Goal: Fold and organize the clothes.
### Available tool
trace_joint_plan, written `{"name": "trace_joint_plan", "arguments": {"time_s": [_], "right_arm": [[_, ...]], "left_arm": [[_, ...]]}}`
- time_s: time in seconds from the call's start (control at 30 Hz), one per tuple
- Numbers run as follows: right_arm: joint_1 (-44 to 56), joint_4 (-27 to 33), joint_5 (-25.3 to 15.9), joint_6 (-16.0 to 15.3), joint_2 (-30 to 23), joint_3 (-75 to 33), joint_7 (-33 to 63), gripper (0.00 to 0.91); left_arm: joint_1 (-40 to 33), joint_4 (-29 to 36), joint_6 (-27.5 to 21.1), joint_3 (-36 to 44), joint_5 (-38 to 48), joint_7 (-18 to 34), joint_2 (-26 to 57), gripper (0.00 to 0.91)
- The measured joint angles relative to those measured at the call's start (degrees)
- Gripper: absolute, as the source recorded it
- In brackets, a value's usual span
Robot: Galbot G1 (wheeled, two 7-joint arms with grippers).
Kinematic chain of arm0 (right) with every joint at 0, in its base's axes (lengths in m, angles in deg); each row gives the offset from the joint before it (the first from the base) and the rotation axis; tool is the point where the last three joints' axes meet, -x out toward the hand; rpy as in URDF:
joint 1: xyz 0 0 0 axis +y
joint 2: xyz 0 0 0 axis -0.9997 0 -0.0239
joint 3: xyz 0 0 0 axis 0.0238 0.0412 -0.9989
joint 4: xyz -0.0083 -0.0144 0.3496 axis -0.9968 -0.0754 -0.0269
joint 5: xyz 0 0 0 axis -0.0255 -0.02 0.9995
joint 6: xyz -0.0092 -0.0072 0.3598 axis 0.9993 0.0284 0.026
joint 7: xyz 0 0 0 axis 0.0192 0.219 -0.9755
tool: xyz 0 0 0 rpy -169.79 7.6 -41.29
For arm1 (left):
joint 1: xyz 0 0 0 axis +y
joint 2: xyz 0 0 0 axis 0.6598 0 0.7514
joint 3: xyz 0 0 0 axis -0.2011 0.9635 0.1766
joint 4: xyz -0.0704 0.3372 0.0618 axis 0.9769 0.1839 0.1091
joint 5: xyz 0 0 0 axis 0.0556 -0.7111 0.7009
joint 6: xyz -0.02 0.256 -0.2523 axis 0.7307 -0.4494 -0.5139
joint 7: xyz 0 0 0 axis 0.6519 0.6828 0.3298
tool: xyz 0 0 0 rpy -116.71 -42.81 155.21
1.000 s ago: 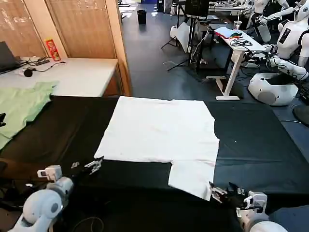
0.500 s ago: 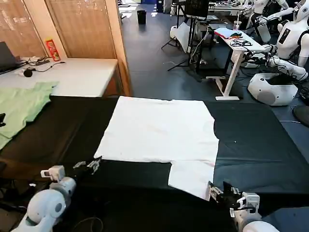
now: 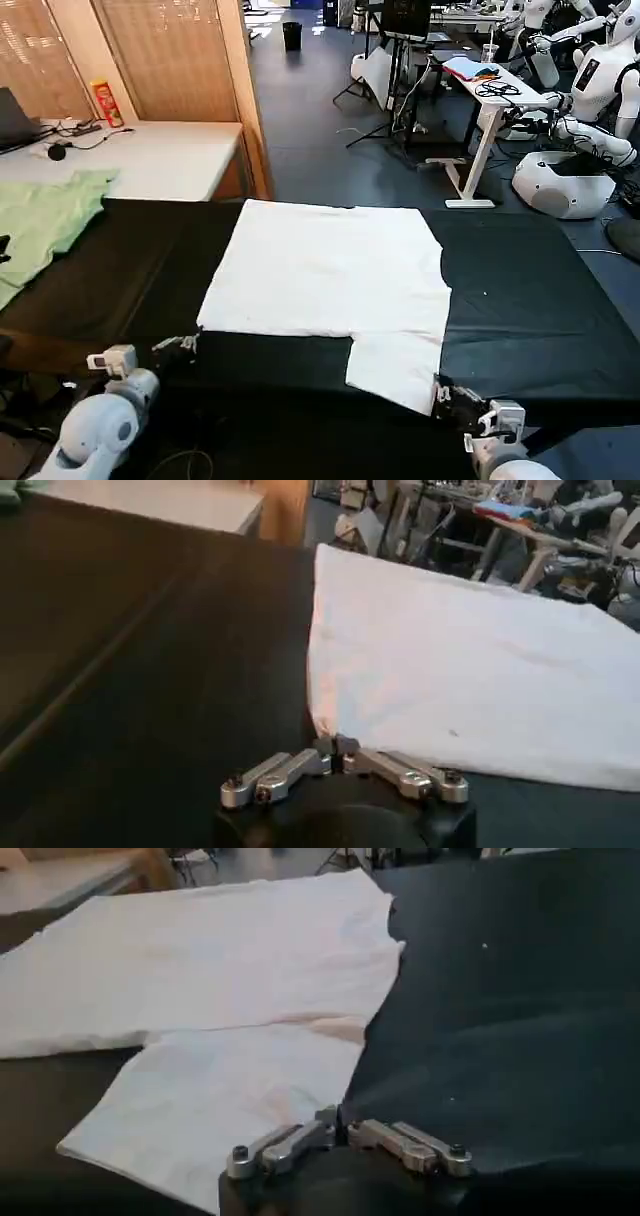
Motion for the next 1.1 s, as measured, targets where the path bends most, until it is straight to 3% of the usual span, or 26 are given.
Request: {"name": "trace_joint_plan", "arguments": {"time_s": [0.23, 0.47, 0.6, 0.8, 1.1], "right_arm": [[3.7, -5.1, 2.7, 1.5, 0.6, -2.7, 0.1, 0.02], [9.2, -10.7, 2.8, 2.5, -0.8, -4.7, 2.2, 0.02], [9.8, -11.3, 2.6, 6.0, -0.7, -5.9, 0.5, 0.01], [5.5, -7.4, 3.4, 12.1, 1.2, -6.8, -1.9, 0.01], [-6.0, 2.7, 5.7, 16.2, 6.1, -4.8, -2.9, 0.01]], "left_arm": [[1.6, 2.2, 0.0, -1.1, 0.5, 0.7, -0.2, 0.0], [6.7, 9.0, -0.2, -3.8, 1.3, 2.5, -0.7, 0.0], [10.3, 12.9, 0.1, -5.0, 1.4, 2.8, -1.3, 0.0], [11.2, 15.0, 3.1, -5.7, 0.7, 2.0, -2.4, 0.0], [4.6, 11.2, 4.9, -3.8, -3.0, 0.9, -4.6, 0.0]]}}
